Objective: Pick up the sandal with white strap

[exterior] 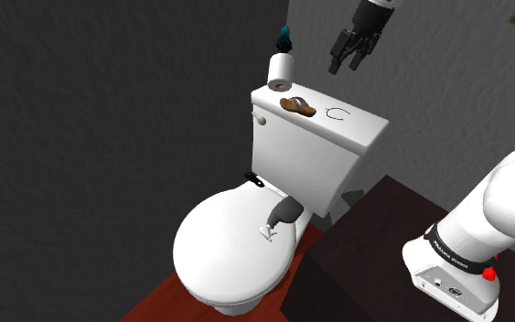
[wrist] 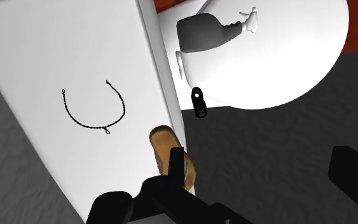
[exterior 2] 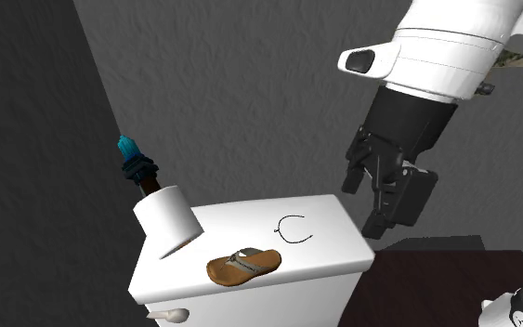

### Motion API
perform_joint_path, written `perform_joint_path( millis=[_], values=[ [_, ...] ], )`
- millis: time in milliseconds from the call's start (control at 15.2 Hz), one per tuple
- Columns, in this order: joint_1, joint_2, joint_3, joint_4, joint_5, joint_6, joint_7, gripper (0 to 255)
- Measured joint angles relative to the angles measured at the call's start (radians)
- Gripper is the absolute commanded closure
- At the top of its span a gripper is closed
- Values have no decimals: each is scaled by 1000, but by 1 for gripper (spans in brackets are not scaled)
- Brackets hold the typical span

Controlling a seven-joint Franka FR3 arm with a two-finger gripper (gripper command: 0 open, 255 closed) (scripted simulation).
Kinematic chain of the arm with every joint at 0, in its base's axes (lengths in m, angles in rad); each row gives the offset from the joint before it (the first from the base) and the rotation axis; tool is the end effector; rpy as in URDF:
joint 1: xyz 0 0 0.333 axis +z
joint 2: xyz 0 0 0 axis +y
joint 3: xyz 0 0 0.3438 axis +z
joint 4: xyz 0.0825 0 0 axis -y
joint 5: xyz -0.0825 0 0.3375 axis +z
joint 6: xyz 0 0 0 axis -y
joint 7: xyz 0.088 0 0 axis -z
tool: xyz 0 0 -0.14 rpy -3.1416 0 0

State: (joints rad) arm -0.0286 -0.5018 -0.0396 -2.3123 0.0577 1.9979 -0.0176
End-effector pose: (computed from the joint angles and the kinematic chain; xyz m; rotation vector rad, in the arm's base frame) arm 0.3664 -0.0222 0.5530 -3.0602 0.1018 -0.2914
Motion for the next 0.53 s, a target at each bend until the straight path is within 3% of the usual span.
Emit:
perform_joint_path(
  millis=[528],
  values=[
    [-7, 271, -28, 65, 0, 212, -57, 0]
  ],
)
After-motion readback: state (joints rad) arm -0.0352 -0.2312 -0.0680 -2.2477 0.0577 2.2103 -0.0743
